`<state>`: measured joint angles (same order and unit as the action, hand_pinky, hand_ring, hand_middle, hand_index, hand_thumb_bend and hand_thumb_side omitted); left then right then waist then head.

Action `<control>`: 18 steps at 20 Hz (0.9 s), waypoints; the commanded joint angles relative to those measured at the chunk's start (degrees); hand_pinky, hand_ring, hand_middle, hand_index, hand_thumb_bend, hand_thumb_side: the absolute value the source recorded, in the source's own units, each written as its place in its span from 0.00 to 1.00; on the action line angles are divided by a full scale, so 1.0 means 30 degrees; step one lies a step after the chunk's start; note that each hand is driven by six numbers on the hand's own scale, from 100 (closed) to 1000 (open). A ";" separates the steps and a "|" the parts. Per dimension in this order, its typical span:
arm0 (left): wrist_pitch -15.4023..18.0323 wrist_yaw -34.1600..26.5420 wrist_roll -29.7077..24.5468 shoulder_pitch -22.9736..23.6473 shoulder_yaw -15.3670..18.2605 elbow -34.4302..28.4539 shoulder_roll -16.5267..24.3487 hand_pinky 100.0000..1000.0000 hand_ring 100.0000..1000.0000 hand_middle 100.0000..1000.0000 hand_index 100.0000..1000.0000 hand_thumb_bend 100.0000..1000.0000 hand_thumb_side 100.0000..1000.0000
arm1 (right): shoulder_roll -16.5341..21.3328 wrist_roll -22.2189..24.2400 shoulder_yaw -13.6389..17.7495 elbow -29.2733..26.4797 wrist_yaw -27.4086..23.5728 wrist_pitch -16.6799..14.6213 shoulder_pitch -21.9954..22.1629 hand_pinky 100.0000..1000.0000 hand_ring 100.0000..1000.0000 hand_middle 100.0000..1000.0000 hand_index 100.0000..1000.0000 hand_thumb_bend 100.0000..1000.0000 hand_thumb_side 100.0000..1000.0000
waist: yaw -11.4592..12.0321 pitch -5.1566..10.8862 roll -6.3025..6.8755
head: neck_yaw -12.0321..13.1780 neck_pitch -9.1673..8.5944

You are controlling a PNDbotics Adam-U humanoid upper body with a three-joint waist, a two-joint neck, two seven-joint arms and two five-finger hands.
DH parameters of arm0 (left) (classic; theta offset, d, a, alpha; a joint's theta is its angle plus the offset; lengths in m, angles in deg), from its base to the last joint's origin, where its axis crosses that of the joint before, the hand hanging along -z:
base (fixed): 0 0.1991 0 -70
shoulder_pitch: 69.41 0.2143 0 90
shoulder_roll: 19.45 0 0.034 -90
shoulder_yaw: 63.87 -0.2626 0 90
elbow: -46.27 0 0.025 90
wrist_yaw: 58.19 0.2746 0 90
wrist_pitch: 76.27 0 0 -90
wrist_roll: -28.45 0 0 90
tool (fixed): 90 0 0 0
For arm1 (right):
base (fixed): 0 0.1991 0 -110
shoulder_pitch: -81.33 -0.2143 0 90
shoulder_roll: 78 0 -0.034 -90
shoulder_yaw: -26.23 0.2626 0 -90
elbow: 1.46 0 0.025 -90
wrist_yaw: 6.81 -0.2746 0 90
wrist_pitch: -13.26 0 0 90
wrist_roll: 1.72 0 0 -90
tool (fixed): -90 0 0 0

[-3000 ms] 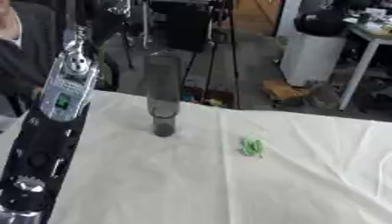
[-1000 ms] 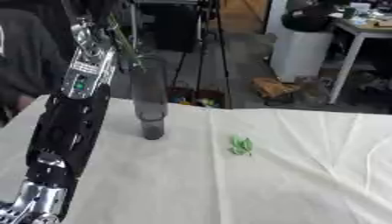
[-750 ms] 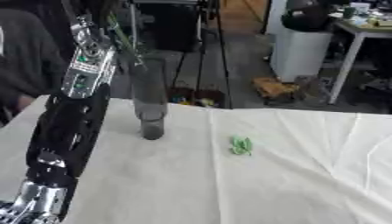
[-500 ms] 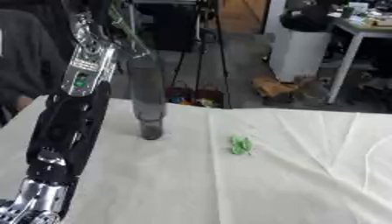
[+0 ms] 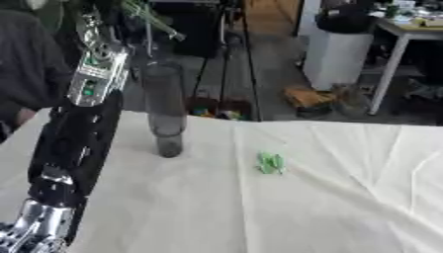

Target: Arrange flowers into the vase.

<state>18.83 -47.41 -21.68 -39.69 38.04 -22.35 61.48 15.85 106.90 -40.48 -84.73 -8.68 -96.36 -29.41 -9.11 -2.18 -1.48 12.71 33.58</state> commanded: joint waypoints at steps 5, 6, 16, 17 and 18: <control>-0.0559 0.1196 0.0481 -0.0752 -0.0013 0.0599 0.0844 0.00 0.00 0.00 0.00 0.00 0.00 | 0.0429 0.0072 0.0112 -0.0151 0.0097 -0.0066 -0.0373 0.74 0.92 0.52 0.63 0.00 0.52 | -0.0036 0.0117 0.0007 | 0.0052 -0.0199; -0.0619 0.1286 0.0491 -0.0772 -0.0018 0.0633 0.0860 0.00 0.00 0.00 0.00 0.00 0.00 | 0.0430 0.0074 0.0113 -0.0146 0.0100 -0.0070 -0.0375 0.74 0.92 0.52 0.63 0.00 0.52 | -0.0036 0.0114 0.0009 | 0.0050 -0.0196; -0.1493 0.2701 0.0130 -0.1099 -0.0252 0.1240 0.1334 0.00 0.00 0.00 0.00 0.00 0.00 | 0.0471 0.0159 0.0148 -0.0136 0.0115 -0.0074 -0.0349 0.74 0.92 0.52 0.63 0.00 0.52 | -0.0084 0.0000 0.0176 | -0.0040 -0.0142; -0.1540 0.2786 0.0111 -0.1115 -0.0260 0.1289 0.1344 0.00 0.00 0.00 0.00 0.00 0.00 | 0.0474 0.0172 0.0147 -0.0136 0.0114 -0.0077 -0.0352 0.74 0.92 0.52 0.63 0.00 0.52 | -0.0093 -0.0010 0.0188 | -0.0040 -0.0144; -0.1585 0.2866 0.0085 -0.1132 -0.0278 0.1349 0.1349 0.00 0.00 0.00 0.00 0.00 0.00 | 0.0477 0.0184 0.0151 -0.0137 0.0113 -0.0078 -0.0358 0.74 0.93 0.52 0.63 0.00 0.52 | -0.0106 -0.0021 0.0203 | -0.0038 -0.0140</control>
<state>14.40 -39.43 -21.34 -41.11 37.60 -17.81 63.92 15.85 107.26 -40.45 -84.53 -8.64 -96.52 -29.41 -9.36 -2.83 -0.75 12.71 33.58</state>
